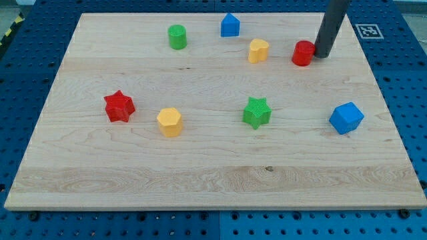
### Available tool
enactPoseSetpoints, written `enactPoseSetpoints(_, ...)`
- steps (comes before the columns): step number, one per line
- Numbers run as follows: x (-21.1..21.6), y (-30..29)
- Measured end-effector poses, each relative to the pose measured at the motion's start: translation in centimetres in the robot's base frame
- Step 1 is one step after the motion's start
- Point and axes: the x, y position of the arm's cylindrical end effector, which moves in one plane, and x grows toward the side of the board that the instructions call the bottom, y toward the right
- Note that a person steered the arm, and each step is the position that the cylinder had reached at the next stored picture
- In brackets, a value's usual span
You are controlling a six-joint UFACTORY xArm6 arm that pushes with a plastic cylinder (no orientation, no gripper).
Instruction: Go near the blue cube
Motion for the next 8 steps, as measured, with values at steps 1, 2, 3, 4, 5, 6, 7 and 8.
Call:
enactPoseSetpoints(1, 2.1, 3.9)
enactPoseSetpoints(2, 9.0, 9.6)
enactPoseSetpoints(3, 16.3, 12.1)
enactPoseSetpoints(4, 21.6, 12.0)
enactPoseSetpoints(5, 23.1, 8.6)
enactPoseSetpoints(6, 23.1, 5.9)
enactPoseSetpoints(7, 22.7, 5.8)
enactPoseSetpoints(8, 20.7, 3.9)
